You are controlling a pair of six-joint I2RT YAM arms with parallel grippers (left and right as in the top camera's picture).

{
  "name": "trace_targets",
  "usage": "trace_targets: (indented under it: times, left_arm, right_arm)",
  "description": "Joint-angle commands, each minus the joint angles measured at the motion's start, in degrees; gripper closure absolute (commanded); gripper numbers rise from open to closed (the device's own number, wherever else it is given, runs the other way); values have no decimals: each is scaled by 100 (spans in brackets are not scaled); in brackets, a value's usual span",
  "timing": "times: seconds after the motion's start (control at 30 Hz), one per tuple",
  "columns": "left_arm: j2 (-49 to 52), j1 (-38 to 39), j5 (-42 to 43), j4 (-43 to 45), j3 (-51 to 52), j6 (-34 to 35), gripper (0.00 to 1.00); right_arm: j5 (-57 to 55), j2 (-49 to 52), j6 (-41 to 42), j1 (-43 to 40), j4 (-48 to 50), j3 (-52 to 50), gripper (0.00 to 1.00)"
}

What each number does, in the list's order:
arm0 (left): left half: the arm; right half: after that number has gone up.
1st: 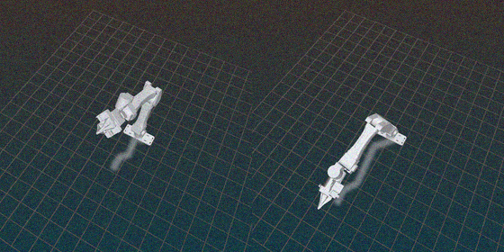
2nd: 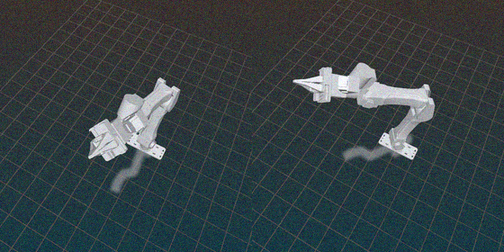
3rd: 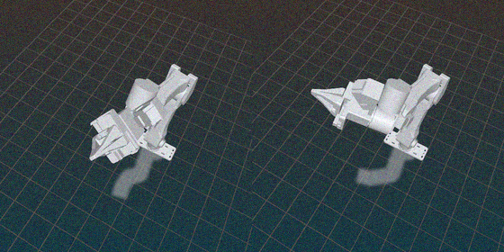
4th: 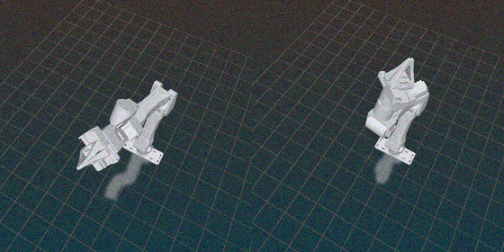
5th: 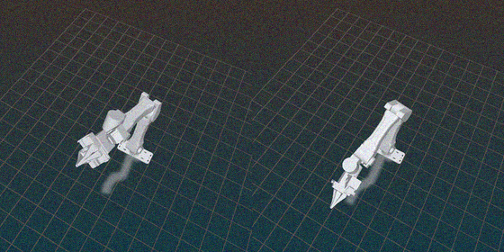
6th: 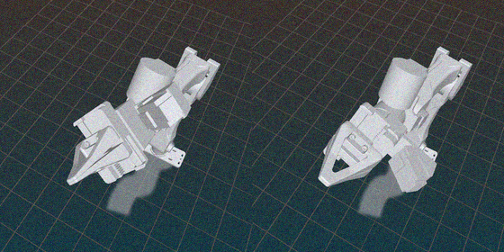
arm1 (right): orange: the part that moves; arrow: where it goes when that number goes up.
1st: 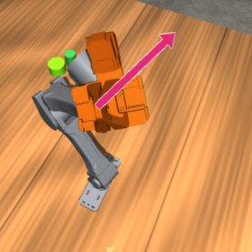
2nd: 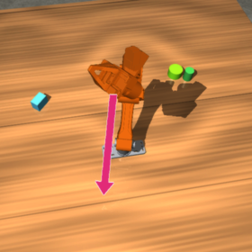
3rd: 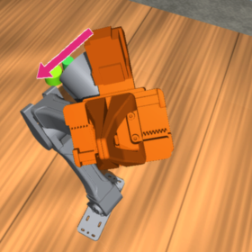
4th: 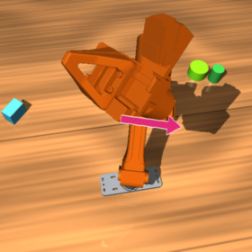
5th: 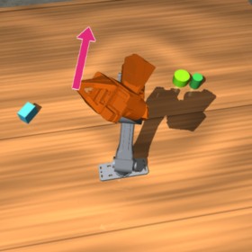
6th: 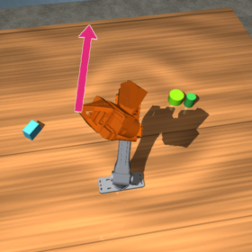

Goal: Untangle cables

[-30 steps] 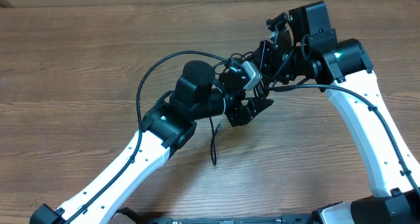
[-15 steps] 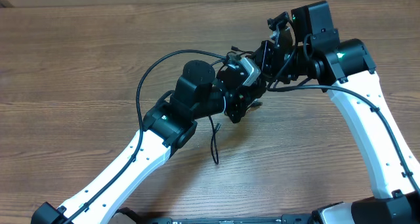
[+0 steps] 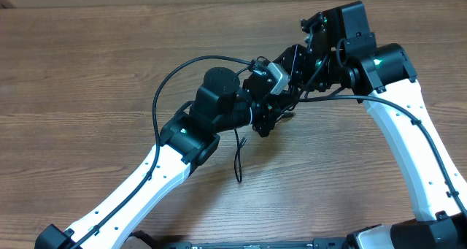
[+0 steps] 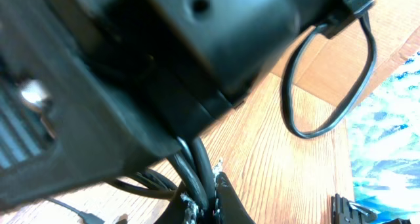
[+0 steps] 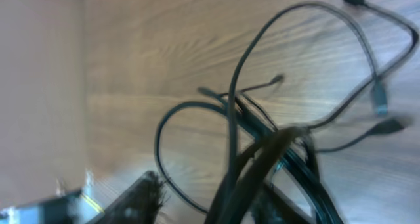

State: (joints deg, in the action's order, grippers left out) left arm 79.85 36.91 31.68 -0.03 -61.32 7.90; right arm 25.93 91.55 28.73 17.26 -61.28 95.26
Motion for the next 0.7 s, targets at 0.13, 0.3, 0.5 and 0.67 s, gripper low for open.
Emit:
trace_targets:
  times: [0.13,0.3,0.5,0.67]
  left_arm:
    - [-48,55,378,70,-72,44,96]
    - [-48,-109,944,72,-72,-413,96]
    - [-48,-501,1934,79,-72,-1513,96]
    - [-48,-706,1985,160,-72,-2369,96]
  right_arm:
    - [-490,-79,55,-507,74,125,37]
    - [-317,-81,278,-1047,-57,125,37]
    - [702,-81,-144,-1604,-271,125,39]
    - [1427,-81,-531,-1788,-640,125,39]
